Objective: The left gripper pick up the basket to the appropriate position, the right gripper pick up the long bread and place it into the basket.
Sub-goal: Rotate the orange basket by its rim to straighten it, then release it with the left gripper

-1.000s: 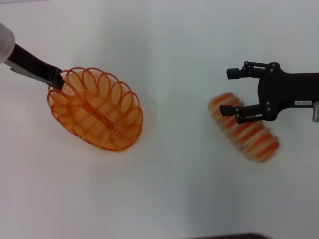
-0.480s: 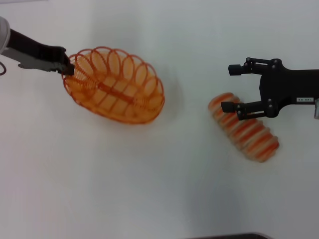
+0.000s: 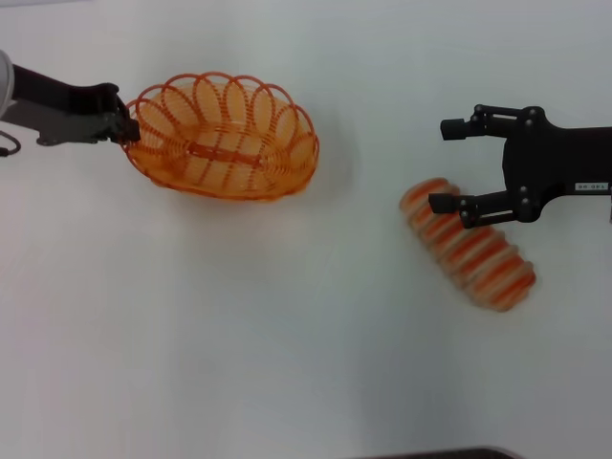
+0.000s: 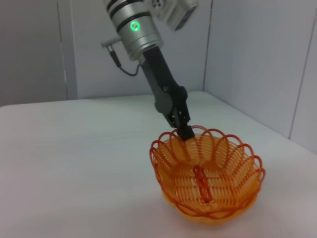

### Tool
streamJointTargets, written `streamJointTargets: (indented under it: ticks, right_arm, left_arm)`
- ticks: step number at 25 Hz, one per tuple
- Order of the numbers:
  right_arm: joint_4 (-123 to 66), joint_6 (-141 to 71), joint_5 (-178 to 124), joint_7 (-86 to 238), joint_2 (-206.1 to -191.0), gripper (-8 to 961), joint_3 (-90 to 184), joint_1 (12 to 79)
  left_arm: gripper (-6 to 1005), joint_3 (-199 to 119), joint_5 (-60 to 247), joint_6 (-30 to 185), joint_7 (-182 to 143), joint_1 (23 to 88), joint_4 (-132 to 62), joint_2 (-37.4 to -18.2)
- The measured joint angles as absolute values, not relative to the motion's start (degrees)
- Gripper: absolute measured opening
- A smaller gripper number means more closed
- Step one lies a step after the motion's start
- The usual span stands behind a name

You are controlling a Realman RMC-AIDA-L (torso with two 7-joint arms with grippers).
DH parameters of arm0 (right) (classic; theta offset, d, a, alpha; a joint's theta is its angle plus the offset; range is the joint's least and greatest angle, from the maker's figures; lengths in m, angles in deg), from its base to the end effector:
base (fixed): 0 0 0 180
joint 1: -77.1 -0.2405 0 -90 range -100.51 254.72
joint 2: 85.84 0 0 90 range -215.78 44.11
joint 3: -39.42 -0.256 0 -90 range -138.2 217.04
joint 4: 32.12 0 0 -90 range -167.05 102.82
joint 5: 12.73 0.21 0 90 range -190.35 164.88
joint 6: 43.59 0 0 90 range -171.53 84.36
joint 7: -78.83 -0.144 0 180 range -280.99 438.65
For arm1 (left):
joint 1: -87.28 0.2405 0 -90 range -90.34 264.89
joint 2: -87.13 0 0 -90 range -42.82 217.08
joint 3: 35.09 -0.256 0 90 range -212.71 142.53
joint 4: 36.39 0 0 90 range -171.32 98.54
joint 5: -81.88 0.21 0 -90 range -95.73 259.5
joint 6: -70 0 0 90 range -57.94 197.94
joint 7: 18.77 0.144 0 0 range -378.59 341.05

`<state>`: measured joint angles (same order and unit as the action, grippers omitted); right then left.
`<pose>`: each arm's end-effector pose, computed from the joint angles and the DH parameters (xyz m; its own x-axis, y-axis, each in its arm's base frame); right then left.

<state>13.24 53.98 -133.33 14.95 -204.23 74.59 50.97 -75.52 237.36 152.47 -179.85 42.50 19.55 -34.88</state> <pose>0.2827 0.3050 0.0291 0.9157 -0.0840 -0.3931 -0.1990 -0.9444 -0.2618 -0.2299 0.3984 0.0227 0.1532 0.9455 0.2872 0.9585 -0.0715 -0.2761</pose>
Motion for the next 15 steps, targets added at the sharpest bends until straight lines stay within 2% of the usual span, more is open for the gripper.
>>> streamJointTargets:
  ticks: [6,15]
  right_arm:
    - [13.2,52.9,-133.6,16.1,-204.09,927,74.7,51.0]
    - [12.9,52.8,-133.7,17.3,-203.26,927,74.9,51.0]
  left_arm:
    - [88,-74.5,235.0,149.3,-182.5,45.0,19.6,-36.42]
    - [100,-74.9,230.8,147.6,-183.5,47.4,18.6,-36.97]
